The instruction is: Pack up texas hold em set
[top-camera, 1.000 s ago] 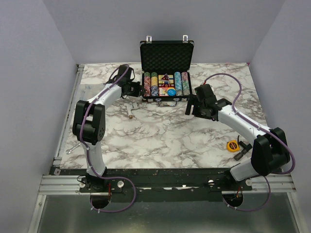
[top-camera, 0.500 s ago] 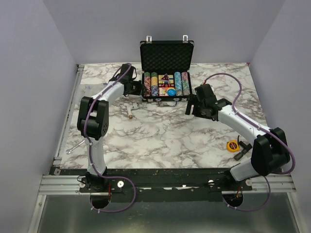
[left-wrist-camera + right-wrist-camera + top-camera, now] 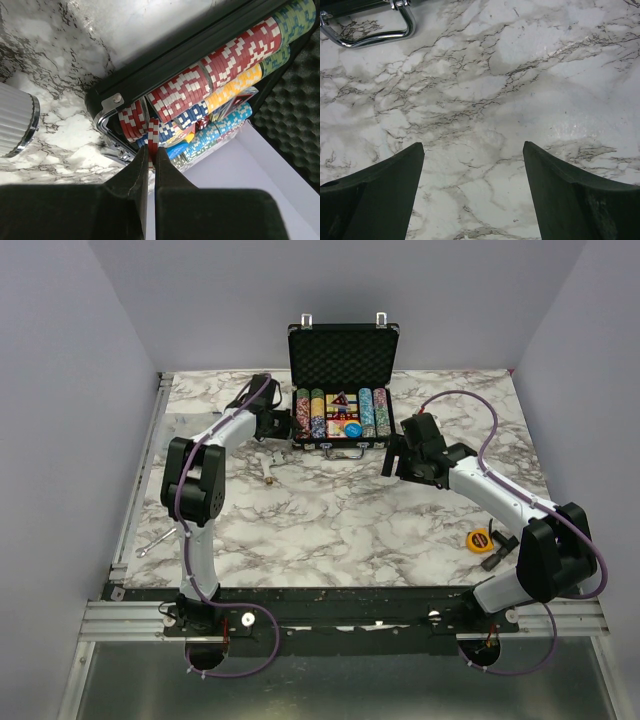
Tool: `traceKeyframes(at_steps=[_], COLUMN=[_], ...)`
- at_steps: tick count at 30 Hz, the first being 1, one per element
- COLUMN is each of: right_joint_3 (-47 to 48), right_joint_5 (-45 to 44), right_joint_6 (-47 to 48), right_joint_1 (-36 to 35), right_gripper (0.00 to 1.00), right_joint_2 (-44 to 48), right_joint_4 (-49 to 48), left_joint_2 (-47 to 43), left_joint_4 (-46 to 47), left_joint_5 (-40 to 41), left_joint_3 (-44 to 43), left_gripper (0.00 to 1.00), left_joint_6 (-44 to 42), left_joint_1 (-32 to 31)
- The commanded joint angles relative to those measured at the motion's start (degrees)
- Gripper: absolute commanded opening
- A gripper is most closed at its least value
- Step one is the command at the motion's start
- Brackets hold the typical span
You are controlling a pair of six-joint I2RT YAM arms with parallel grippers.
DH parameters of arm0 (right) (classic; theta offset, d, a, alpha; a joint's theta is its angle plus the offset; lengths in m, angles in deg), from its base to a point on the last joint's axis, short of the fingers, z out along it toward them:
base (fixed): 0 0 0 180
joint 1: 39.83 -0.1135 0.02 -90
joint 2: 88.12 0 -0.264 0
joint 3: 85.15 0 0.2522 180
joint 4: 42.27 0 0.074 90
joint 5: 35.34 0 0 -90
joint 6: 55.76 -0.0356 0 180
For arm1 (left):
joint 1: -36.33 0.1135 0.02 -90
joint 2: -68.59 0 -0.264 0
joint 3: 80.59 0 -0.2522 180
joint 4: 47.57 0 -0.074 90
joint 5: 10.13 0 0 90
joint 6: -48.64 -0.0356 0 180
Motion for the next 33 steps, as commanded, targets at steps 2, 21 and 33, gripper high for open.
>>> traceKeyframes(at_steps=[2,21,33], right_joint_3=[-0.4,-1.0,-0.9], right_joint_5=[-1.6,-0.7,-1.5], right_joint_6=[0.4,0.5,0.5], right_joint_1=[0.0,0.0,0.0], right_gripper=[0.83,0.82,0.82], right_joint_2=[-0.7,-1.0,-1.3], right_joint_4=[-0.8,-0.9,-0.7], left_joint_2=[1.4,-0.4,-10.9], left_joint_4=[-8.7,-2.4,19.7], left_joint_5=[-0.5,1.0,-7.6], left_joint_3=[-2.2,0.0,12.9], left_gripper=[0.00,0.41,0.55], left_joint_6=[7.7,5.2,-27.0], left_joint_1=[0.2,0.9,0.5])
